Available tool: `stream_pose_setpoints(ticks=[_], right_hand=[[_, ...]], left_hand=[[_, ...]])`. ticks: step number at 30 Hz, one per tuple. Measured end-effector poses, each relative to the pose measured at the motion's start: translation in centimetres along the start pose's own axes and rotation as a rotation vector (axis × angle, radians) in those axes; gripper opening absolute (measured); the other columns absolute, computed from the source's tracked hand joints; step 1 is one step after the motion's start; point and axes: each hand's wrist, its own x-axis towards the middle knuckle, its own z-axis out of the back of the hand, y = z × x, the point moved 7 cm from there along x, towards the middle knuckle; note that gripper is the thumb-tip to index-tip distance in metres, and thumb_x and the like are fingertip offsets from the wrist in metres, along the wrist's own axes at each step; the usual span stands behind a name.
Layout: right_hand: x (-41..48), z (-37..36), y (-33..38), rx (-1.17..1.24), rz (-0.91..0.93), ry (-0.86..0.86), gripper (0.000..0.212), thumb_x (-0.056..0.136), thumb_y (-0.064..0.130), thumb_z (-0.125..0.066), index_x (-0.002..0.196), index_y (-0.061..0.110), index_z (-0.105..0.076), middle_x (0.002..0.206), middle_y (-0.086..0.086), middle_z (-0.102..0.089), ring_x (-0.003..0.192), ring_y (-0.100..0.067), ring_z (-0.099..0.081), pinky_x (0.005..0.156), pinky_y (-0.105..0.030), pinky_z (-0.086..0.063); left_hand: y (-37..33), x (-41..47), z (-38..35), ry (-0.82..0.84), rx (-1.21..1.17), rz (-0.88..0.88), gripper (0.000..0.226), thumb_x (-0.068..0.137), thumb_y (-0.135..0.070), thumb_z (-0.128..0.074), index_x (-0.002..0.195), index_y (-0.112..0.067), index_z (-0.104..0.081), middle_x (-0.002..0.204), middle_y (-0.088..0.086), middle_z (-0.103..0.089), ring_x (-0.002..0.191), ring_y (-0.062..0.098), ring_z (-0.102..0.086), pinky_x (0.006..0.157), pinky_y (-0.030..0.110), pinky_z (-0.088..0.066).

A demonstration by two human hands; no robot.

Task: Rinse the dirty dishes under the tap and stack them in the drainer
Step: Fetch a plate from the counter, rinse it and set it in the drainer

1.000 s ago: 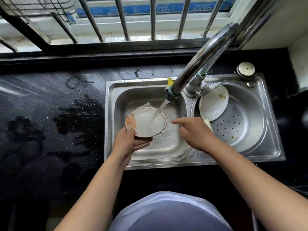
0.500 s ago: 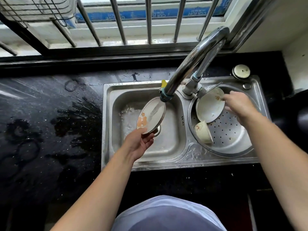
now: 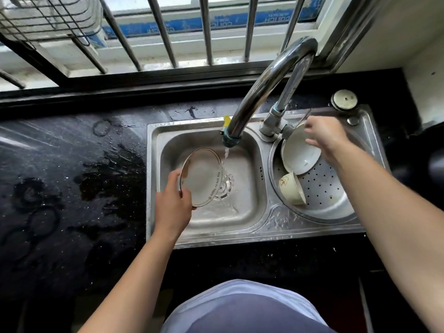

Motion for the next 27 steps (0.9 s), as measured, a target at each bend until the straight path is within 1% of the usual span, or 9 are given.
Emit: stream_pose_setpoints(ticks=[2,5,11,14,17,20,22,24,27], right_hand=[[-2.3,-2.0,-1.0,-0.098,0.02,0.064,0.02,0.09,0.005,-0.053,0.076,0.014,-0.064,0.099,-0.009,-0.059,0.095,-0.02,-0.059,0.087,-0.045,-0.056],[-6.9,-6.6,-3.6,0.015,-0.04,0.307,0.02,0.095,0.006,-0.054,0.093,0.016,-0.072,0.087,-0.001,-0.069,0.091,-0.019,-0.064,0.08,-0.039,-0.055],[-11.5,-11.9,-6.8,0.007,-0.054,0.491,0.049,0.094,0.011,-0.055,0.14,0.026,-0.057,0.13,-0.002,-0.063,0.111,-0.021,-0.067,0.087,-0.037,-0.058],[-13.1,-13.1,-6.6,-0.028,0.01,0.589,0.038,0.09,0.023,-0.058,0.111,0.054,-0.067,0.117,0.007,-0.069,0.106,-0.014,-0.066,0.087,-0.037,-0.059],[-13.7,-13.2,-6.0,-0.054,0.098,0.553,0.025,0.093,0.025,-0.059,0.08,0.044,-0.07,0.077,0.014,-0.066,0.077,-0.007,-0.063,0.085,-0.049,-0.062],[-14.7,-13.6,-4.8,-0.01,0.162,0.565,0.03,0.097,0.036,-0.056,0.072,0.048,-0.067,0.066,0.022,-0.065,0.065,0.002,-0.064,0.077,-0.05,-0.063],[-15.6,-13.9,-3.9,0.016,0.181,0.583,0.02,0.096,0.051,-0.051,0.088,0.047,-0.069,0.076,0.019,-0.07,0.07,-0.002,-0.07,0.076,-0.048,-0.064],[-16.0,-14.1,-3.7,0.005,0.186,0.608,0.043,0.094,0.064,-0.043,0.126,0.042,-0.061,0.093,0.01,-0.074,0.078,-0.011,-0.075,0.079,-0.047,-0.063],[-15.9,-13.9,-3.8,-0.169,0.257,0.527,0.069,0.09,0.075,-0.033,0.153,0.054,-0.016,0.131,0.006,-0.06,0.1,-0.014,-0.071,0.095,-0.043,-0.055]], left_hand=[[-1.0,-0.1,1.0,-0.08,0.061,-0.137,0.043,0.096,-0.005,-0.055,0.133,-0.026,-0.058,0.074,0.011,-0.073,0.06,0.037,-0.066,0.059,0.045,-0.054],[-1.6,0.1,1.3,-0.061,0.092,-0.238,0.052,0.094,-0.001,-0.056,0.139,-0.029,-0.058,0.075,0.012,-0.073,0.056,0.035,-0.06,0.055,0.038,-0.047],[-1.2,0.6,0.3,0.021,-0.031,-0.243,0.044,0.101,-0.014,-0.053,0.136,-0.04,-0.057,0.077,-0.009,-0.069,0.06,0.019,-0.066,0.06,0.031,-0.054],[0.3,0.8,-1.0,0.158,-0.332,-0.037,0.033,0.101,-0.021,-0.058,0.125,-0.042,-0.067,0.095,-0.003,-0.075,0.076,0.021,-0.073,0.057,0.039,-0.066],[1.4,0.1,-2.6,0.299,-0.592,0.243,0.035,0.1,-0.008,-0.058,0.113,-0.038,-0.072,0.107,0.012,-0.075,0.085,0.027,-0.074,0.055,0.042,-0.066],[2.0,-0.8,-4.0,0.408,-0.762,0.489,0.029,0.101,-0.002,-0.055,0.117,-0.023,-0.068,0.106,0.012,-0.076,0.068,0.022,-0.075,0.046,0.031,-0.06],[1.9,-1.6,-5.1,0.493,-0.84,0.59,0.03,0.1,0.0,-0.05,0.121,-0.015,-0.065,0.093,0.012,-0.076,0.056,0.024,-0.07,0.042,0.025,-0.051],[1.3,-2.4,-6.0,0.565,-0.941,0.668,0.033,0.097,0.001,-0.045,0.119,-0.012,-0.065,0.078,0.01,-0.071,0.044,0.019,-0.059,0.039,0.018,-0.041],[0.6,-3.0,-6.5,0.627,-1.052,0.779,0.032,0.091,0.0,-0.041,0.104,-0.01,-0.07,0.071,0.01,-0.062,0.036,0.009,-0.045,0.032,0.016,-0.034]])
